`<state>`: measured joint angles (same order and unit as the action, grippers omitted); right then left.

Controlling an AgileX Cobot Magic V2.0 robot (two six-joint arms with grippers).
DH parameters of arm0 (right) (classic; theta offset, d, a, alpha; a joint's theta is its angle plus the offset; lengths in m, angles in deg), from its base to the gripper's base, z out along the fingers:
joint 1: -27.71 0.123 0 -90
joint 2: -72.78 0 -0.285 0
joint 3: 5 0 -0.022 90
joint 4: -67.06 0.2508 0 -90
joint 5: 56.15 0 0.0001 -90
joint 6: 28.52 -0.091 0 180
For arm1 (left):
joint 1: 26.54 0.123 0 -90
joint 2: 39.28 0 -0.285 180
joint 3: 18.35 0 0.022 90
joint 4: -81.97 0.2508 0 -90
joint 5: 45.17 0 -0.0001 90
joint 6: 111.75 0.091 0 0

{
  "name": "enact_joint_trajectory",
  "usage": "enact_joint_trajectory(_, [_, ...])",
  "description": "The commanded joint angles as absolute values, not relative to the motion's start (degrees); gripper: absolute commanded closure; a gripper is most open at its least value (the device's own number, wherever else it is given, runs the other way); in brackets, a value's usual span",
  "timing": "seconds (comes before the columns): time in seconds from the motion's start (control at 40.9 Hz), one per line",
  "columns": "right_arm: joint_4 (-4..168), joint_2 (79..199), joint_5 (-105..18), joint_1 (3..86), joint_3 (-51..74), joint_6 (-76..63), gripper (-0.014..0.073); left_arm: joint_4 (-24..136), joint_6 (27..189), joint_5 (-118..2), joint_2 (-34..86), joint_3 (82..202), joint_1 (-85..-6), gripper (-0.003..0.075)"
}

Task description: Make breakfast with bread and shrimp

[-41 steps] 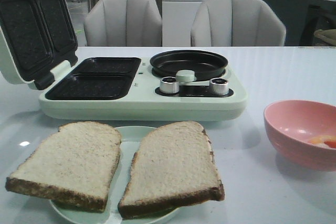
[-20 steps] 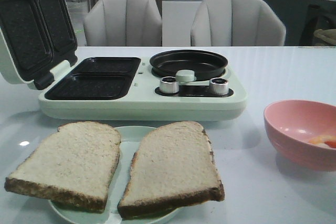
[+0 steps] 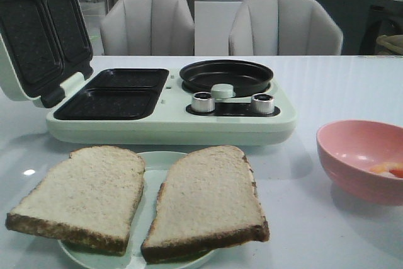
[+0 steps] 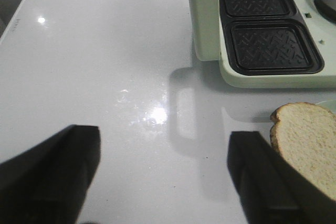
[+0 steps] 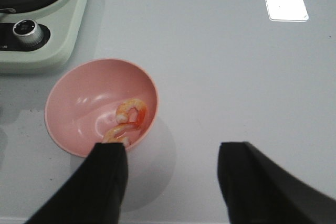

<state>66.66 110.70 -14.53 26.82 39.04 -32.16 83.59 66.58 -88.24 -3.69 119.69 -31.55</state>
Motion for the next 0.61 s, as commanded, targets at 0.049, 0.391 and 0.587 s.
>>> enact_joint_trajectory(0.049, [65.70, 111.40, -20.00, 26.43, 37.81, -31.93, 0.0041, 82.73, 67.81, -82.59, -2.06, 120.12, -35.34, 0.0066])
enact_joint_trajectory(0.391, [65.70, 111.40, -19.62, 26.43, 37.81, -31.93, 0.0041, 82.95, 79.41, -74.58, -1.61, 112.15, -52.66, 0.0126])
enact_joint_trajectory(0.587, [65.70, 111.40, -19.62, 26.43, 37.81, -31.93, 0.0041, 88.83, 83.14, -74.91, -1.04, 109.52, -63.44, 0.0127])
